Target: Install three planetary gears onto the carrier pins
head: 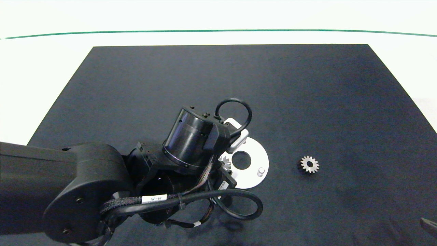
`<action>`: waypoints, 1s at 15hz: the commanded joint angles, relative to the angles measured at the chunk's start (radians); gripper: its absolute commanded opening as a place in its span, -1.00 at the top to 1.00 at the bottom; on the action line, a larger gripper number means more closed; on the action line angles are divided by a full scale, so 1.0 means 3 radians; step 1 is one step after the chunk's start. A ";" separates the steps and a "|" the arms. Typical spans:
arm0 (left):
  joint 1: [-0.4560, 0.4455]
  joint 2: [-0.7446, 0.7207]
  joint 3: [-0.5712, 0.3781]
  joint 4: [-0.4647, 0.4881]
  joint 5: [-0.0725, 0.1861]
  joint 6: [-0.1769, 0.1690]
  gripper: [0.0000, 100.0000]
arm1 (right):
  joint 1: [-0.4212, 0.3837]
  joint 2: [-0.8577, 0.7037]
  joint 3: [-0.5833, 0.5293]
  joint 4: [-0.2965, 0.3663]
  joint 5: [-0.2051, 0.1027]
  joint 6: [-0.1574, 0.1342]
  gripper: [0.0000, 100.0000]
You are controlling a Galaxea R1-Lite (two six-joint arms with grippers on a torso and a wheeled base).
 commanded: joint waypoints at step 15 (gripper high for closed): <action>0.0005 0.0112 -0.0020 -0.0181 0.0008 0.0008 1.00 | 0.0002 -0.0024 0.0026 0.0003 0.0000 0.0005 -1.00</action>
